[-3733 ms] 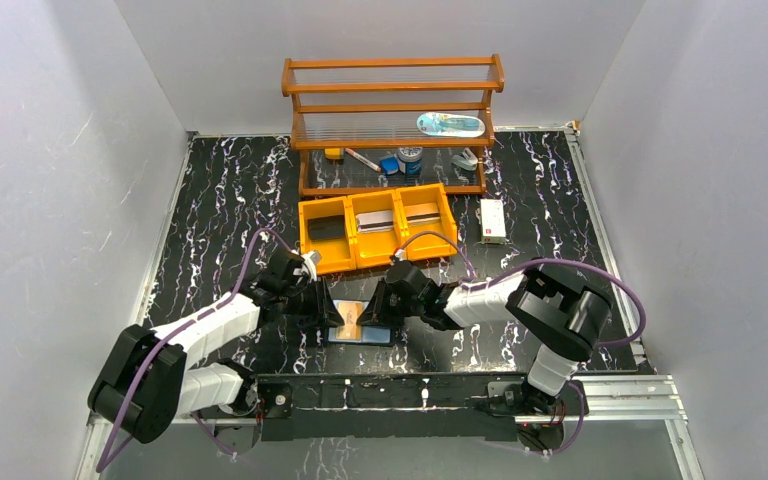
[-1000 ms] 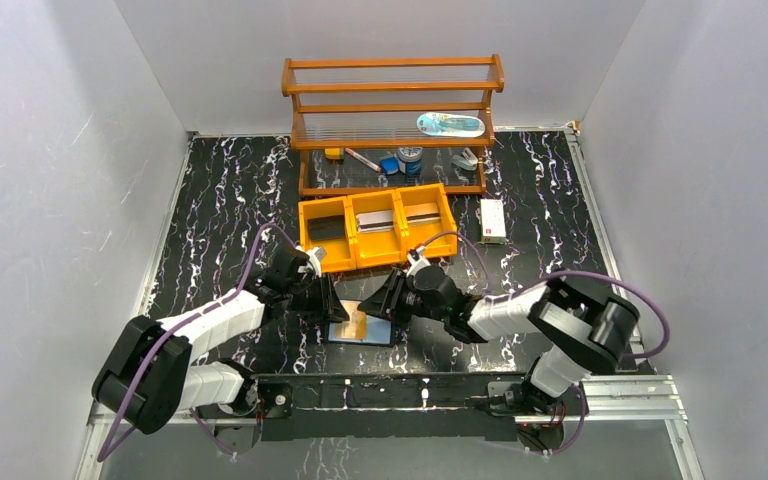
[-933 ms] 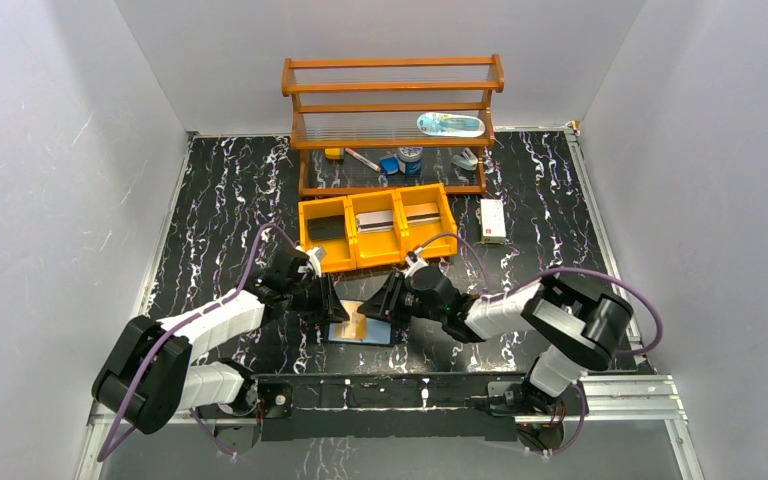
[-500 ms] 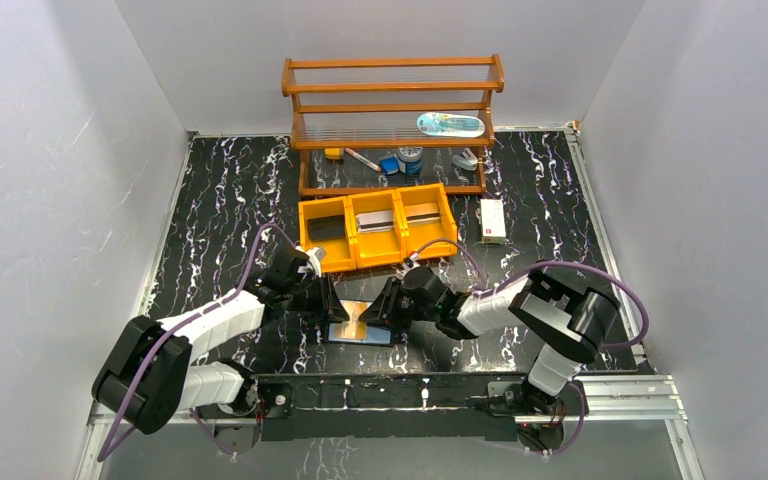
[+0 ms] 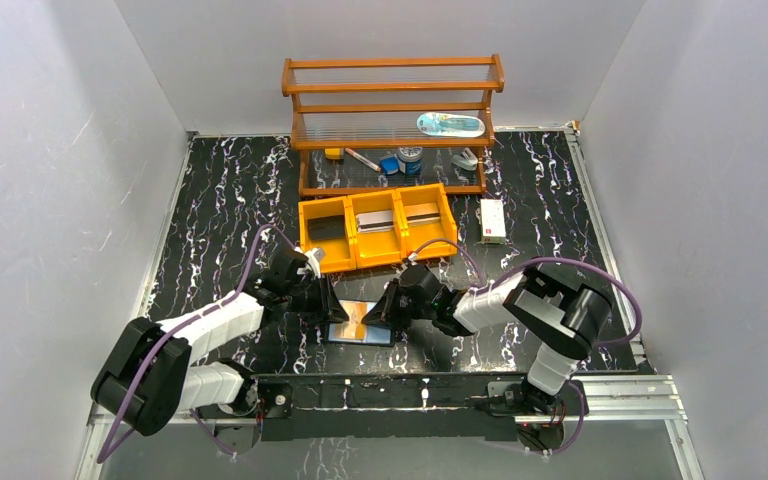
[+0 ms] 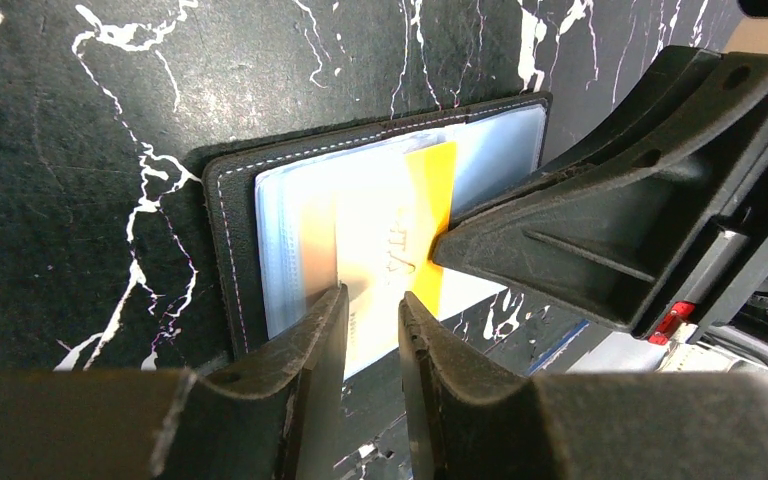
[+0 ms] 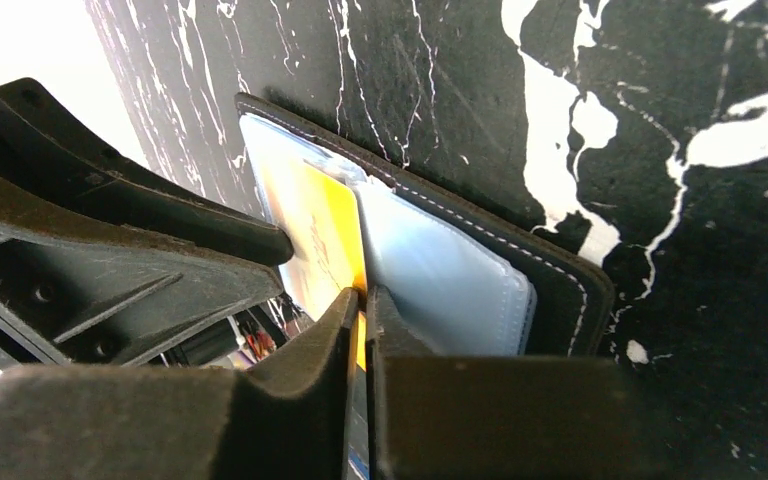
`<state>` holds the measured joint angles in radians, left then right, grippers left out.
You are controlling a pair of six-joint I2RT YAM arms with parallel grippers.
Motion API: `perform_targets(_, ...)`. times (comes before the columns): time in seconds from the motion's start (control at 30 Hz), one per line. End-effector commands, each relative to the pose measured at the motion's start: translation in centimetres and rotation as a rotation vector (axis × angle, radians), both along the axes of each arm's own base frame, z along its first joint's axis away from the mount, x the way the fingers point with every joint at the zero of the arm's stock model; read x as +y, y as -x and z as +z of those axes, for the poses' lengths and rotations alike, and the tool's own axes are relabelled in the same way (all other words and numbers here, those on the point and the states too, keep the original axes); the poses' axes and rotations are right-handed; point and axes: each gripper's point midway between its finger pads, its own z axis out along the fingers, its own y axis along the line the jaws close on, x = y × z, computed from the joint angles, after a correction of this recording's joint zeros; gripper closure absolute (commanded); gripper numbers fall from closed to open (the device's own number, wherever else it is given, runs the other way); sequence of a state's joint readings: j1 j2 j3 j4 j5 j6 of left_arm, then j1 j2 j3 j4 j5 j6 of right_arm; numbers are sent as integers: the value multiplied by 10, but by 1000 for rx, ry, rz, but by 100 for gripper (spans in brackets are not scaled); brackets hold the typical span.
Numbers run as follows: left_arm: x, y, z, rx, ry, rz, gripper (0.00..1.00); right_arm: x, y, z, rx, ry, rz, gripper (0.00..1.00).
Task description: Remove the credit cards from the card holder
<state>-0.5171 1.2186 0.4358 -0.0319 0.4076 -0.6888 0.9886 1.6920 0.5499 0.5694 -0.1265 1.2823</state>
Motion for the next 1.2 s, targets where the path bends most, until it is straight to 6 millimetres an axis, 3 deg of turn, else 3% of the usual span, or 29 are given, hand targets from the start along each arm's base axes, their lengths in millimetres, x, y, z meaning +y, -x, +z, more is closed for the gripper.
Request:
perform_targets(0.0, 14, 21, -20, 72, -65, -1, 75, -6, -7, -1, -28, 52, -35, 91)
perform_targets(0.1, 14, 20, -19, 68, -67, 0, 75, -16, -10, 1, -50, 84, -64, 98)
perform_targets(0.27, 11, 19, -16, 66, -58, -11, 75, -26, -11, 4, -60, 83, -92, 98)
perform_targets(0.4, 5, 16, -8, 51, -41, -49, 75, -22, -9, 2, -43, 60, -72, 97)
perform_targets(0.67, -18, -3, 44, -87, 14, -81, 68, -25, -8, -9, -7, 62, -93, 97)
perform_targets(0.93, -9, 10, 1, 41, -86, -85, 69, -29, -8, -8, -3, 54, -107, 96)
perform_targets(1.17, -7, 20, -15, 79, -125, -114, 70, -22, -8, 1, -17, -5, -86, 90)
